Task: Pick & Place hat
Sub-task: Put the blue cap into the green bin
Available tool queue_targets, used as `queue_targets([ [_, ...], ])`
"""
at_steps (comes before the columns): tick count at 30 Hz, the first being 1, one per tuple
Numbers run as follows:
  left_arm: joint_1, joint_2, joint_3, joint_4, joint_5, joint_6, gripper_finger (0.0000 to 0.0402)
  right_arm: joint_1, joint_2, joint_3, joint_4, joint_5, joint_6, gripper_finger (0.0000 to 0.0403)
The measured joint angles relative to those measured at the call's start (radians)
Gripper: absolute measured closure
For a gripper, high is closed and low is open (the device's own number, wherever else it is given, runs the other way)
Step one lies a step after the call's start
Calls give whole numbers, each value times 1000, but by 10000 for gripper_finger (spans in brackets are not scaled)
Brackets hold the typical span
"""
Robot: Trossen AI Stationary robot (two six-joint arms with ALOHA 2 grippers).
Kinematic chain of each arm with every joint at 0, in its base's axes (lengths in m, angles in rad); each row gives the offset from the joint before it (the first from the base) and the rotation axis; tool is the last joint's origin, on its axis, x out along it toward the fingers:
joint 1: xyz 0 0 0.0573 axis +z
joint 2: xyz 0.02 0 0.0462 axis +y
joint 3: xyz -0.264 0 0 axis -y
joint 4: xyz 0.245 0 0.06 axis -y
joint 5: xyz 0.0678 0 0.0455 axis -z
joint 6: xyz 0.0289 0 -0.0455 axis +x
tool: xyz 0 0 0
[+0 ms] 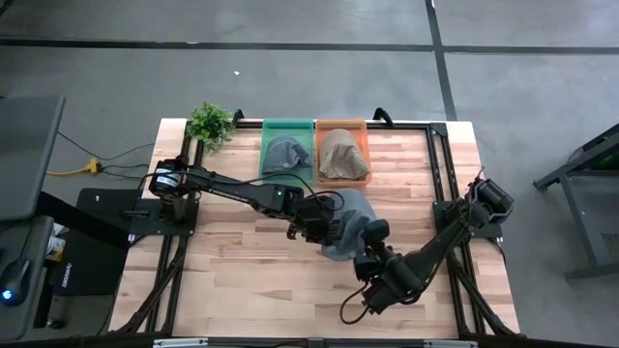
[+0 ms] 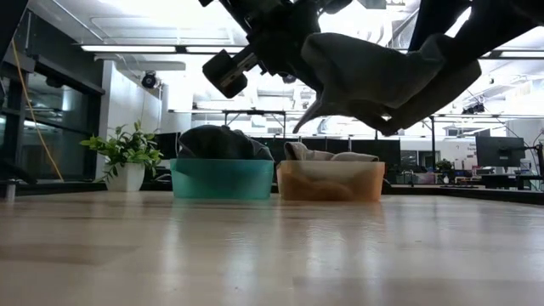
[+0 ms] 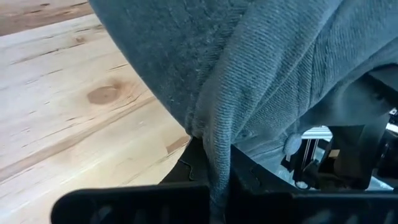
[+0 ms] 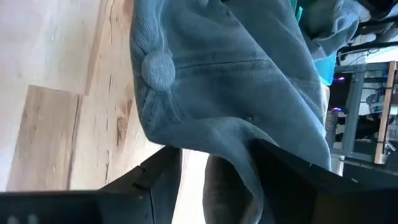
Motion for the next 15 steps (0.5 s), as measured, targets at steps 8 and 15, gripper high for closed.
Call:
queue_targets([
  [8,0,0,0,-4,51,9,401,49,0,0,-6,-8,28,209],
  [15,0,0,0,23,103,9,401,104,0,0,-24,75,-39,208],
])
